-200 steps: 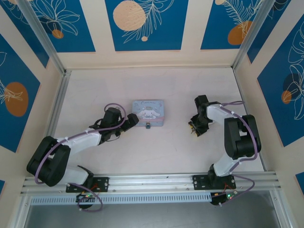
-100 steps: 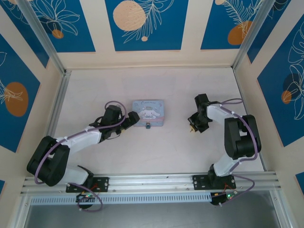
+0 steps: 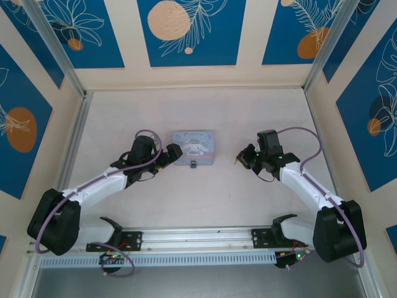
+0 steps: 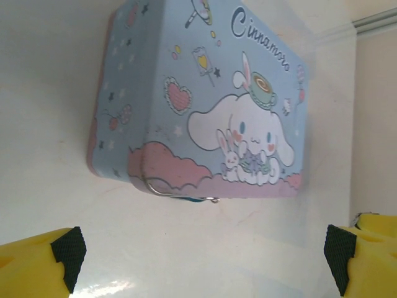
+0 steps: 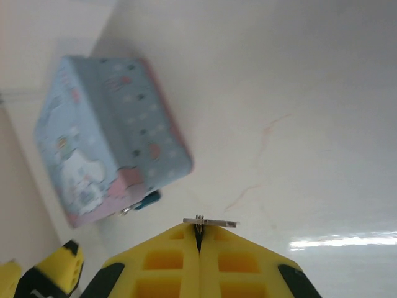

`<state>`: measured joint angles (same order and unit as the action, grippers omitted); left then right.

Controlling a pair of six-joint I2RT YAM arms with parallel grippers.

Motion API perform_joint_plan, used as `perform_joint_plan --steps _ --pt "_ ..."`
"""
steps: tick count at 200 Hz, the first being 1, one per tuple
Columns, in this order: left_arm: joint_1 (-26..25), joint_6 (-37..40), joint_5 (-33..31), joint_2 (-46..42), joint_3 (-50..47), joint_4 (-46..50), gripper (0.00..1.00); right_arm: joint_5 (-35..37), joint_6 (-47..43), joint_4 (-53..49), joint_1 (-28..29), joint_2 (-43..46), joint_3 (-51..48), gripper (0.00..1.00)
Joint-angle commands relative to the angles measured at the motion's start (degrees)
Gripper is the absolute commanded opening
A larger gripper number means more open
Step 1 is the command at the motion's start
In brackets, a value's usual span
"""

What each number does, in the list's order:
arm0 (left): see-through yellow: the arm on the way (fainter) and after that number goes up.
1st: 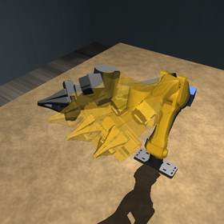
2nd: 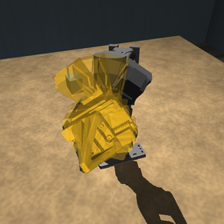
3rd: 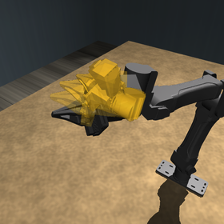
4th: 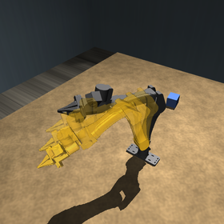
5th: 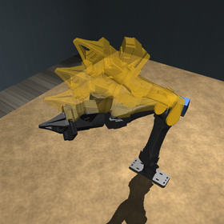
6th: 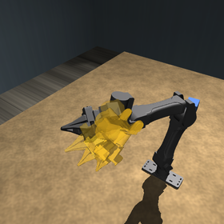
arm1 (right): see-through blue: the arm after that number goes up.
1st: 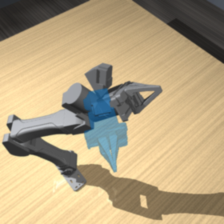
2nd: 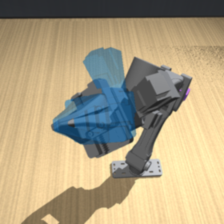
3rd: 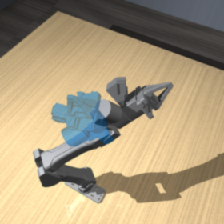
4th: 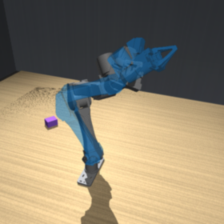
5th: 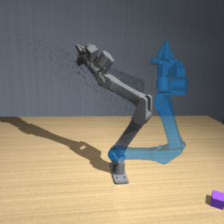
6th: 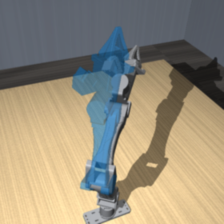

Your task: Unlock a padlock with a key

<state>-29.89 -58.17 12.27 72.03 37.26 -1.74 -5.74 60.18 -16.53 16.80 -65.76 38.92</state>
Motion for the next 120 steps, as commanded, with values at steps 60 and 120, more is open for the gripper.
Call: perform_joint_plan --steps 60,120 --pt "-5.1 -12.4 1.9 5.4 -1.4 -21.6 0.99 8.8 27.0 13.3 11.3 -1.2 -1.7 0.00" --pt "-8.1 2.3 1.1 10.1 0.9 -24.5 0.82 13.6 34.6 2.4 14.9 -9.6 12.4 0.00"
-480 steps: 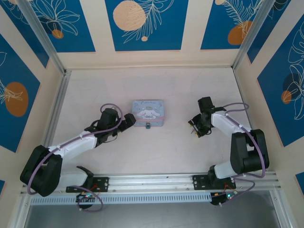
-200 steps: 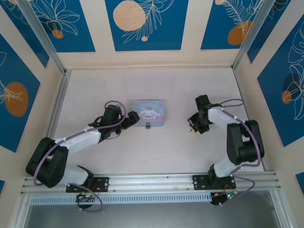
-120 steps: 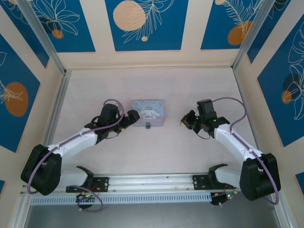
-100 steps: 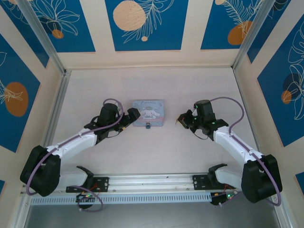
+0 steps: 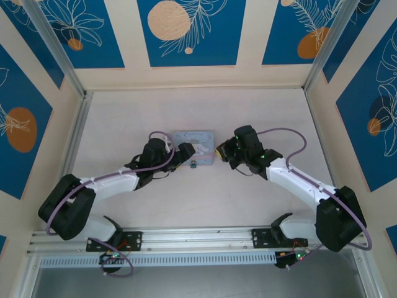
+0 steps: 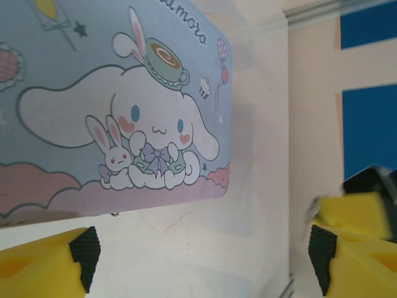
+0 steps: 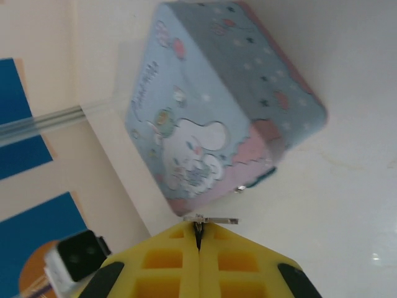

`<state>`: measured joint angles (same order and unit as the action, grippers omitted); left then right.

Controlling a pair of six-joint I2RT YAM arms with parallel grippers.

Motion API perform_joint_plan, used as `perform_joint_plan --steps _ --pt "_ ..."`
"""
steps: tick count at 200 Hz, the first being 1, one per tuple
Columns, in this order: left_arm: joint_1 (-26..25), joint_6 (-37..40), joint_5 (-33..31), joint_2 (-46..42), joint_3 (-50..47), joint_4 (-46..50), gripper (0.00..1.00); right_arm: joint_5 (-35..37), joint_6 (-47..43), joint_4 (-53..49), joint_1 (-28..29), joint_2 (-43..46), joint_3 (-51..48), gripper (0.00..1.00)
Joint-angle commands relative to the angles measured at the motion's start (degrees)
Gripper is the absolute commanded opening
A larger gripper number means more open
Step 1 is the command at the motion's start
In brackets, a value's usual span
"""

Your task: Unlock a padlock with a key

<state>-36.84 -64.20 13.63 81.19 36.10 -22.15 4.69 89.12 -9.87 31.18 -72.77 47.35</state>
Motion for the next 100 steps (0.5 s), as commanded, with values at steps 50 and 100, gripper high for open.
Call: perform_joint_plan --steps 50,100 --pt "-1.8 10.8 0.1 2.9 1.5 -12.3 0.62 4.3 9.9 -5.7 2.3 -6.9 8.2 0.00" --pt "-3.1 10.5 0.6 6.3 3.2 -17.3 0.47 5.2 11.6 -5.6 4.2 -8.4 9.9 0.00"
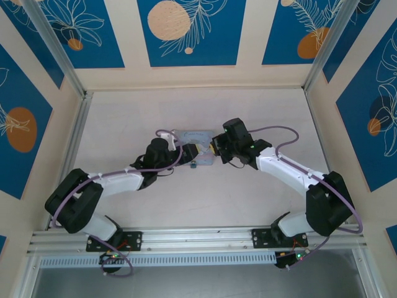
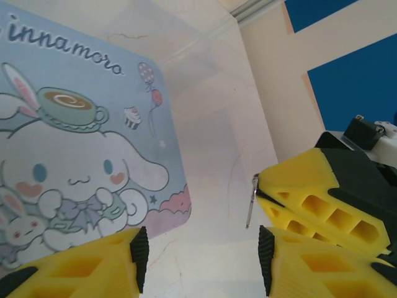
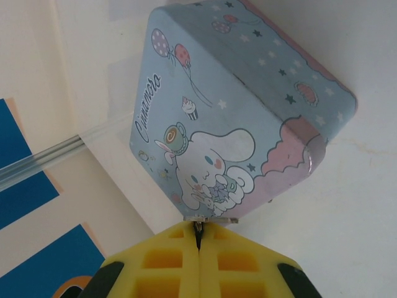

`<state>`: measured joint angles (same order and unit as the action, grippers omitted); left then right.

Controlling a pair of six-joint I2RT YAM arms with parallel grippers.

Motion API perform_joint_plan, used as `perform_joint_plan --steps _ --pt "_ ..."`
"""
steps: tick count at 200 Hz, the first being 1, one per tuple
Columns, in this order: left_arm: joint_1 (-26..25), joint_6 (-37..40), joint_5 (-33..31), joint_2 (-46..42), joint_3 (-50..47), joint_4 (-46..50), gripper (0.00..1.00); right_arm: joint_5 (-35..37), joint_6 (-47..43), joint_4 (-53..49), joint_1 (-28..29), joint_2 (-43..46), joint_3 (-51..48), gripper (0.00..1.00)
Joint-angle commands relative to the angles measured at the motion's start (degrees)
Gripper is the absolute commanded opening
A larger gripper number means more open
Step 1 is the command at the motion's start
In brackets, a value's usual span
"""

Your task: Unlock a padlock with a key

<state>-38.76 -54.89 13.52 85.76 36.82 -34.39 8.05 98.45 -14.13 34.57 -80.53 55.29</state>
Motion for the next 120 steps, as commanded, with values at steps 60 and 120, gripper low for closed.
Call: perform_joint_plan --steps 60,120 --pt "-2.4 0.2 0.6 5.1 4.2 -7.7 0.39 2.1 3.3 -0.3 1.6 -1.4 1.8 0.00" --pt "-3.3 0.0 0.3 6.3 3.9 -8.4 0.34 2.0 3.5 0.5 1.6 -1.8 1.7 0.00"
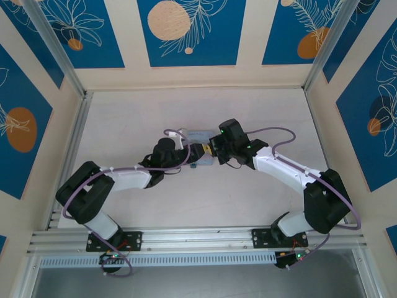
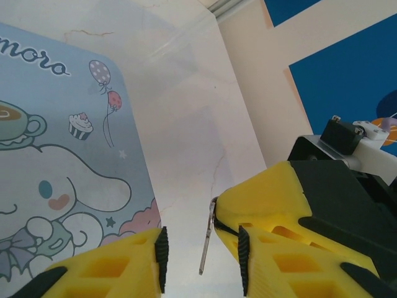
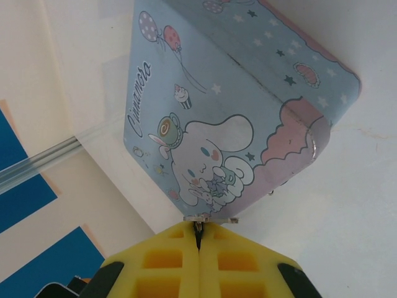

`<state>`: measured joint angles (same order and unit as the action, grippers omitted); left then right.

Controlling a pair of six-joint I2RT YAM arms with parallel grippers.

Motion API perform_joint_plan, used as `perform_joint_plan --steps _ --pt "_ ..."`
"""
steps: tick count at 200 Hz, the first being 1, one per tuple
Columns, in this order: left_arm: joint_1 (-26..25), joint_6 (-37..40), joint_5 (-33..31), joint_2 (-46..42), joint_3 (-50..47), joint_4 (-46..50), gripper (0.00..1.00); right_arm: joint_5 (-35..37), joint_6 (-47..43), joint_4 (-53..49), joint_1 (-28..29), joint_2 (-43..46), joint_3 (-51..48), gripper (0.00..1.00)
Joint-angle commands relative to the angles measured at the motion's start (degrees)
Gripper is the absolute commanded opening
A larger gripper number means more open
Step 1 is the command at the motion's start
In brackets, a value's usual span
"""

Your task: Unlock a padlock with a key

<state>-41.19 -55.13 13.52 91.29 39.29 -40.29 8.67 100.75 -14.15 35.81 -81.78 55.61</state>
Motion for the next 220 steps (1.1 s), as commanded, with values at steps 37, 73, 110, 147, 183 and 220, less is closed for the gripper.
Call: perform_joint_plan --steps 37,73,110,147,183,220 --pt "-1.2 0.2 0.3 1.5 1.7 -2.4 0.28 1.2 1.4 0.8 0.3 -0.7 1.0 0.00" --pt "-1.6 0.1 0.3 2.3 2.0 -2.5 0.27 0.9 1.5 1.3 0.1 -0.5 0.5 0.00" --pt "-1.7 0.1 0.0 2.7 2.5 -2.5 0.23 0.9 1.6 1.4 0.1 -0.5 0.1 0.00" --pt "-1.8 0.3 -0.3 2.7 3.0 -2.1 0.17 0.9 1.6 1.4 0.0 -0.4 0.0 0.00" --pt "-1.7 0.6 -0.6 2.5 3.6 -1.4 0.00 0.7 1.7 1.5 0.0 0.1 -0.6 0.00" --pt "-1.3 3.2 0.2 0.6 4.9 4.2 0.00 0.1 -3.6 1.1 -2.5 5.4 -3.0 0.48"
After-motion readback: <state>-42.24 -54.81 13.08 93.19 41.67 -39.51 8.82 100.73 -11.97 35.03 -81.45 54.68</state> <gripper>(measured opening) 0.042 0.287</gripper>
